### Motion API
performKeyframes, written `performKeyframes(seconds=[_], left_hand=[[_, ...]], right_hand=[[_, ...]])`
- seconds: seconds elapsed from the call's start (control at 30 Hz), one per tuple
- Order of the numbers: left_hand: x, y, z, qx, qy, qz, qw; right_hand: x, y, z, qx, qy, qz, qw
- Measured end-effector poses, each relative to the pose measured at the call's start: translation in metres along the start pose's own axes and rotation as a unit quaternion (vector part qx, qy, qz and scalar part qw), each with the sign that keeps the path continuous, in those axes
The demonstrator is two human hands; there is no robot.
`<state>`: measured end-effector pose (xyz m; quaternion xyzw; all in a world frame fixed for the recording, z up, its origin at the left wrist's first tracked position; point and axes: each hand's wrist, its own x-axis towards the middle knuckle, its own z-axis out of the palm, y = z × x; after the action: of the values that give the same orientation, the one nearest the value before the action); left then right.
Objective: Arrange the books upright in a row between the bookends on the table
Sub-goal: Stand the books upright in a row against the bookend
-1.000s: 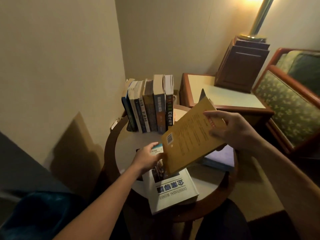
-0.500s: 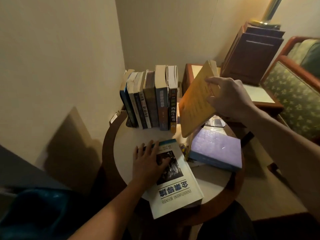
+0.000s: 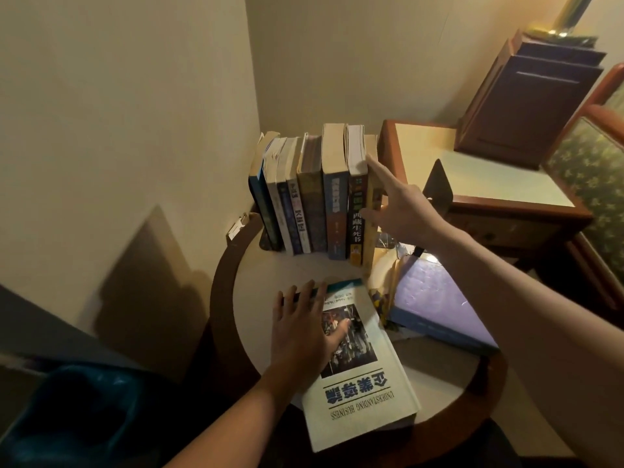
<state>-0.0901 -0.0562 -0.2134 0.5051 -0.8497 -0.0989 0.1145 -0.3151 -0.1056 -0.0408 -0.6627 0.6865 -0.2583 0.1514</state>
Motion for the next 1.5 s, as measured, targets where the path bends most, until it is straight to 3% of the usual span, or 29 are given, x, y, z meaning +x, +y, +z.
performKeyframes(seconds=[0.23, 0.67, 0.93, 1.07, 1.17, 1.33, 1.5], left_hand=[[0.000, 0.000, 0.001, -0.007, -0.001, -0.004, 1.000], [0.002, 0.000, 0.001, -0.013, -0.014, -0.006, 1.000], [0.001, -0.001, -0.003, -0.024, -0.007, -0.009, 1.000], [-0.013, 0.002, -0.002, -0.073, 0.010, -0.092, 0.993], [-0.035, 0.005, 0.004, -0.115, -0.004, -0.108, 0.987], [-0.080, 0.011, 0.003, -0.152, -0.023, -0.108, 0.982], [-0.126, 0.021, 0.000, -0.159, -0.046, -0.132, 0.977]], right_hand=[[0.002, 0.008, 0.005, -0.014, 0.033, -0.038, 0.999], [0.010, 0.012, 0.017, -0.037, 0.071, -0.013, 0.997], [-0.079, 0.028, 0.060, -0.059, 0.128, -0.021, 0.990], [-0.139, 0.031, 0.084, -0.073, 0.179, -0.049, 0.980], [-0.172, 0.031, 0.104, -0.056, 0.143, 0.000, 0.988], [-0.208, 0.033, 0.129, -0.043, 0.000, 0.149, 0.988], [-0.227, 0.019, 0.138, -0.098, -0.048, 0.186, 0.976]])
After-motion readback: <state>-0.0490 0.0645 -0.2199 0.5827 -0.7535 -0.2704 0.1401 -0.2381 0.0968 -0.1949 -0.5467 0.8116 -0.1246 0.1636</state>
